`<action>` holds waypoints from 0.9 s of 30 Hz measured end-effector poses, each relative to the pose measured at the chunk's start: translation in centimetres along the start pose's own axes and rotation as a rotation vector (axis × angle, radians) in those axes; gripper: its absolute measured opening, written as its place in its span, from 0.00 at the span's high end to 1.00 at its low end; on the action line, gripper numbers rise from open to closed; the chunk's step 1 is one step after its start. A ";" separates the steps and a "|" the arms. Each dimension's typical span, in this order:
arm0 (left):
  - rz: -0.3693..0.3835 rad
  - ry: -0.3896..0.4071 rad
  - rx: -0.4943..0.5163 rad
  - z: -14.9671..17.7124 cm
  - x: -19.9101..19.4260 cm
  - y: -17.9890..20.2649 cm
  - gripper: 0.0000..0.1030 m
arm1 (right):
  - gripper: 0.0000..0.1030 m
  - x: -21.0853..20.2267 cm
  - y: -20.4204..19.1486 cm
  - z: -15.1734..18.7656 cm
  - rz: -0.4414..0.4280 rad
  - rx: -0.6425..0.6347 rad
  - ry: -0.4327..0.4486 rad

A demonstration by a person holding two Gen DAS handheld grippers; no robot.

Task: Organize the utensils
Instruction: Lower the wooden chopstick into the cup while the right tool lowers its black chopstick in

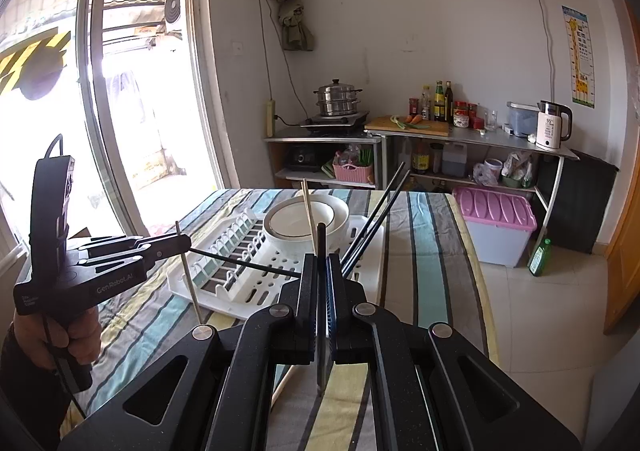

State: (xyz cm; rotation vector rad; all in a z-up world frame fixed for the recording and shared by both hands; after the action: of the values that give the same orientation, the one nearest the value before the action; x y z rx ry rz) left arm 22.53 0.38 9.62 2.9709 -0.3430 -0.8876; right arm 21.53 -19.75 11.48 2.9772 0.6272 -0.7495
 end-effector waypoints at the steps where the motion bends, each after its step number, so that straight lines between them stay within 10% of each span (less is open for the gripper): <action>1: 0.006 0.004 0.002 -0.3 -0.1 0.3 0.95 | 0.96 0.1 0.0 -0.2 0.000 -0.001 0.003; 27: 0.063 0.130 0.040 -9.4 5.1 5.0 0.95 | 0.96 2.8 1.4 -8.3 -0.015 0.000 0.141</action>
State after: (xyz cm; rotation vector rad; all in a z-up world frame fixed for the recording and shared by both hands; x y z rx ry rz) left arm 30.77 -5.98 15.15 3.0158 -0.4519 -0.6858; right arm 28.05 -19.09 17.49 3.0492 0.6549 -0.5429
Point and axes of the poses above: each gripper's, at about its wrist camera, not at the fingertips, and x roughly the way its jaws point, y to its right, z to its underside, the point moved 2 cm from there along x, roughly the way its jaws point
